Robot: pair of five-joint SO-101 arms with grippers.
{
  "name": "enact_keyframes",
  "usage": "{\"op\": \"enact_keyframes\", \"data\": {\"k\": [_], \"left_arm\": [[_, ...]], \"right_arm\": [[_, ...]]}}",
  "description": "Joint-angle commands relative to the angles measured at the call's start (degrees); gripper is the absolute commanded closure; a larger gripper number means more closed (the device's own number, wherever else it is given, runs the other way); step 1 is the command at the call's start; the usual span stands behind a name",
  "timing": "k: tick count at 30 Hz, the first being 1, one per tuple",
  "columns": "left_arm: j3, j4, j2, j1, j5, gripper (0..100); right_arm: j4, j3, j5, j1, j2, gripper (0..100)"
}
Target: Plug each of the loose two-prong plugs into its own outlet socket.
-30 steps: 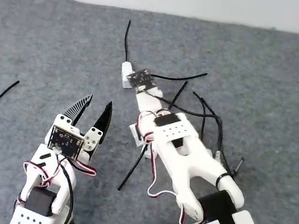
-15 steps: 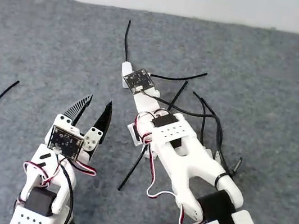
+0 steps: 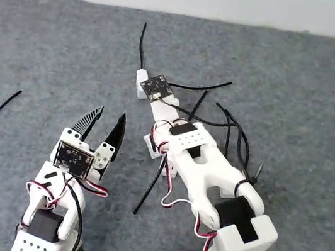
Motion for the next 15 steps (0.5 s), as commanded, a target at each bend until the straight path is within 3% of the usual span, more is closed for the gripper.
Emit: {"op": "enact_keyframes", "data": {"k": [1, 3, 7, 10, 15], "left_arm": [[-0.2, -0.3, 0.4, 0.3, -0.4, 84], [-0.2, -0.3, 0.4, 0.3, -0.4, 84], [-0.2, -0.3, 0.4, 0.3, -0.4, 84], [-0.2, -0.3, 0.4, 0.3, -0.4, 84], [-0.2, -0.2, 0.4, 0.3, -0.4, 84]], "right_arm": [[0.1, -3.0, 0.1, 0.7, -0.3, 77.2], [-0.1, -3.0, 0.1, 0.7, -0.3, 81.2], [-1.6, -3.1, 0.1, 0.7, 0.0, 99.3], [-1.7, -3.1, 0.1, 1.0, 0.0, 95.8], [-1.7, -3.1, 0.1, 2.4, -0.2, 98.9]]}}
